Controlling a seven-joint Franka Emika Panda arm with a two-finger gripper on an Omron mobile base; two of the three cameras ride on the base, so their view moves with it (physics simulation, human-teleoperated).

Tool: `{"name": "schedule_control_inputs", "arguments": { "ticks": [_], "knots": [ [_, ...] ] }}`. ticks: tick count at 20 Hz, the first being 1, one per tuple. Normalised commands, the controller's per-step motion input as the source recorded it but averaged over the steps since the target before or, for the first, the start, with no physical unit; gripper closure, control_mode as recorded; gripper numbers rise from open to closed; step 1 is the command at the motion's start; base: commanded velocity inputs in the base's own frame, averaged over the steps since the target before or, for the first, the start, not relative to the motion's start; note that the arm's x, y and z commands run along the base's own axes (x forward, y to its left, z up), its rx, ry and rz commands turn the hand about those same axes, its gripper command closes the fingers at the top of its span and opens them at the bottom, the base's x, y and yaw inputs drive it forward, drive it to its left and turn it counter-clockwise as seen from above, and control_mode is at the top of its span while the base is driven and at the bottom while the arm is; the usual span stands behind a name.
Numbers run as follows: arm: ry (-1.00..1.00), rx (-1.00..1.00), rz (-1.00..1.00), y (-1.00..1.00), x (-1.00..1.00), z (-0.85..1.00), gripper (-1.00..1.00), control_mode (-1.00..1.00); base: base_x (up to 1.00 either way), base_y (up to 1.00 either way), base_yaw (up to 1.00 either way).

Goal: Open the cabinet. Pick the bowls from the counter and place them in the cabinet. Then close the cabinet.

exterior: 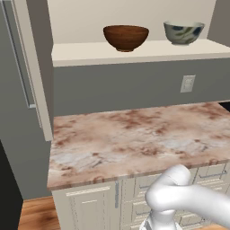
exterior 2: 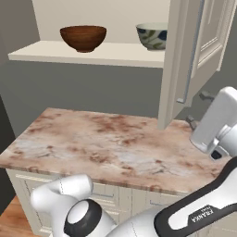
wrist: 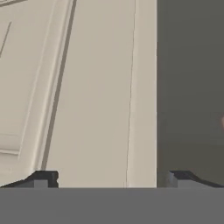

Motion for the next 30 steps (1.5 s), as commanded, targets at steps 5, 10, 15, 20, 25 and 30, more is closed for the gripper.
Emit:
{"name": "schedule_control_inputs", "arguments": {
  "ticks": [5,10,15,20,25,30],
  "knots": [
    [0.0,0.06,0.12,0.0,0.55,-0.07,-1.0,-1.0,0.0,0.0,0.0],
    [-0.1,0.05,0.09,0.19,0.17,0.0,-1.0,-1.0,0.0,0.0,0.0],
    [-0.27,0.01,0.01,0.63,0.0,0.02,-1.0,-1.0,0.0,0.0,0.0],
    [-0.18,-0.08,0.0,0.68,-0.04,0.1,-1.0,-1.0,0.0,0.0,0.0],
    [-0.01,-0.14,-0.08,0.34,-0.09,0.09,-1.0,-1.0,0.0,0.0,0.0],
    [0.1,-0.12,-0.32,0.2,0.0,0.01,-1.0,-1.0,0.0,0.0,0.0]
  ]
}}
